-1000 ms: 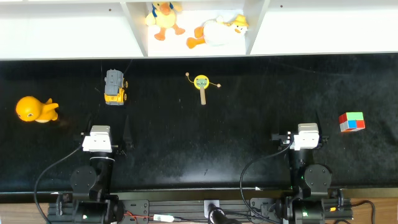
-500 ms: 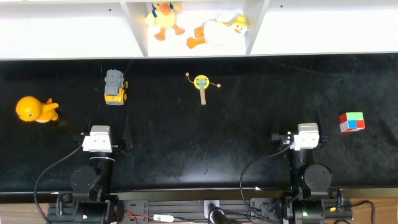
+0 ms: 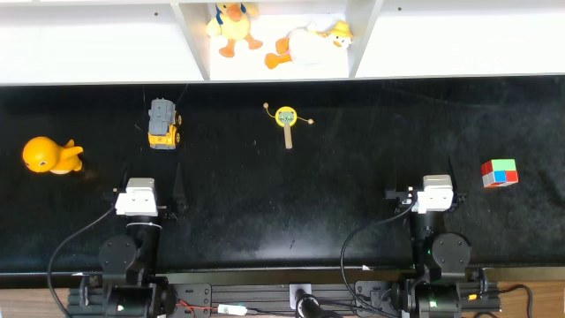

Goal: Store Toys

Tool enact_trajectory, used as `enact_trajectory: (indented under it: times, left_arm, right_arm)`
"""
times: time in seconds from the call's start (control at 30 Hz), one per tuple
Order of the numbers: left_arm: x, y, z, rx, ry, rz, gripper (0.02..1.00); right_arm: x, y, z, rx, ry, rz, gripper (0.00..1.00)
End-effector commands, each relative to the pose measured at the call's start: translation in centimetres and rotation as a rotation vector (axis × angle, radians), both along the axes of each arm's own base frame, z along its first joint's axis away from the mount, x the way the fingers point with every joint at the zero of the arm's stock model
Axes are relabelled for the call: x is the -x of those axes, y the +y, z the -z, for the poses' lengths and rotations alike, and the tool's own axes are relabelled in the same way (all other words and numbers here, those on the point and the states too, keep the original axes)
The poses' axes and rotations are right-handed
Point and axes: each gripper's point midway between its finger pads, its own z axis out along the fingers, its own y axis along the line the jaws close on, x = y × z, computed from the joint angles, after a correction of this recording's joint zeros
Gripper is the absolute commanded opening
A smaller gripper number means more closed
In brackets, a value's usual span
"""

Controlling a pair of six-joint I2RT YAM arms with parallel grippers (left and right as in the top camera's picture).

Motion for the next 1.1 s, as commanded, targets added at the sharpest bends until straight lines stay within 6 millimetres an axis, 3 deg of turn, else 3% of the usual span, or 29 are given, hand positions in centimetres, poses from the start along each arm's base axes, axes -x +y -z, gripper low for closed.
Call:
enact_trajectory:
  times: [0.03,0.27,0.47,0.73,0.93,1.1]
  left_arm:
    - [0.1,-1.1,-0.3,0.045,-0.006,0.059,0.998]
    - [0.8,-3.1,-2.3,0.151,0.141,0.177,0.998]
    - [1.0,-0.4,-3.6,0.243,0.412,0.029,0.996]
    - [0.5,2.8,-7.7,0.189,0.588,-0.031,0.996]
    - [2.2,5.8,-8.6,0.182,0.755,-0.091,0.996]
    - [2.8,8.6,-8.7,0.253,0.772,-0.159,0.996]
  right_arm:
    - [0.0,0.0,0.4,-0.008,0.002,-0.001,0.996]
    - [0.0,0.0,0.4,-0.008,0.002,-0.001,0.993]
    - [0.0,0.0,0.4,-0.008,0.002,-0.001,0.993]
    - [0.0,0.0,0.4,-0.008,0.002,-0.001,0.993]
    - [0.0,0.0,0.4,-0.008,0.002,-0.001,0.993]
    - [0.0,0.0,0.4,-0.008,0.002,-0.001,0.996]
